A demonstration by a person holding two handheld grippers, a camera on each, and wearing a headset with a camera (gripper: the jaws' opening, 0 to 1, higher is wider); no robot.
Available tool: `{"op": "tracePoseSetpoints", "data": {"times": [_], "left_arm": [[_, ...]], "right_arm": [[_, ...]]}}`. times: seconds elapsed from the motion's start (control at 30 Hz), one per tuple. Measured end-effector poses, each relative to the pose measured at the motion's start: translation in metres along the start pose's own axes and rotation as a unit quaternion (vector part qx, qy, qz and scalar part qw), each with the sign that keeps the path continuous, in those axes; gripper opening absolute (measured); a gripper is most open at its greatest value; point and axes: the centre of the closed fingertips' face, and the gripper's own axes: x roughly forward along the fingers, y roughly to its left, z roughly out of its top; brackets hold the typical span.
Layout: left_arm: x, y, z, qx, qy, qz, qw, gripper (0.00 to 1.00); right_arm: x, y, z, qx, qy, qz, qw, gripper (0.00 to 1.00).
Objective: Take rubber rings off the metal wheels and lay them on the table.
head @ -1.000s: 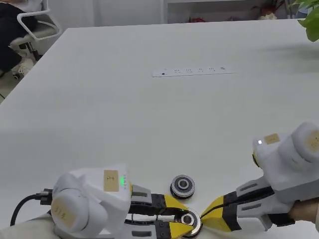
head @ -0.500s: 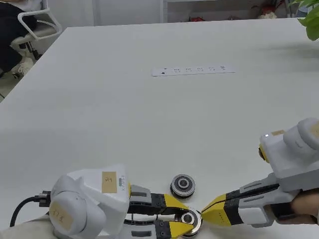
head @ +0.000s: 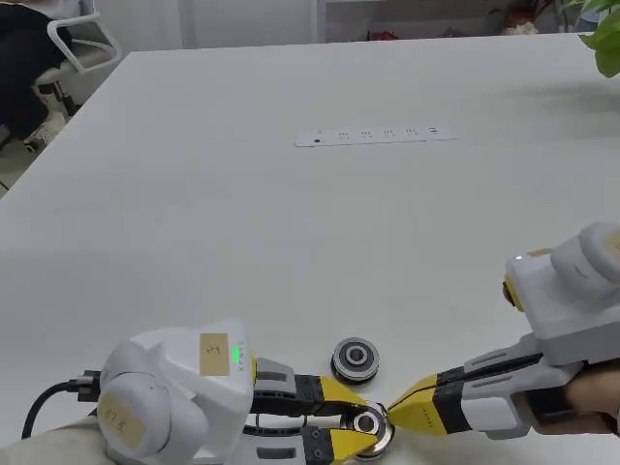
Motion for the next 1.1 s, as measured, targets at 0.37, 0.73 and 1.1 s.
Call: {"op": "tracePoseSetpoints", "data": {"times": [0.37, 0.73, 1.1], "left_arm": [[-0.0001, 0.0000, 0.0002, 0.000, 0.000, 0.000, 1.0000, 0.14], [0.0003, 0.0002, 0.0002, 0.001, 0.000, 0.001, 1.0000, 0.14], [-0.0010, 0.0007, 0.0014, -0.008, 0.024, -0.009, 0.9996, 0.14]], "right_arm": [[0.0002, 0.0026, 0.0026, 0.000, -0.002, 0.009, 1.0000, 0.00], [0.0012, 0.0062, 0.0054, -0.005, -0.002, 0.014, 0.9999, 0.00], [0.0004, 0.0003, 0.0027, -0.014, 0.013, -0.002, 0.9998, 0.00]]}}
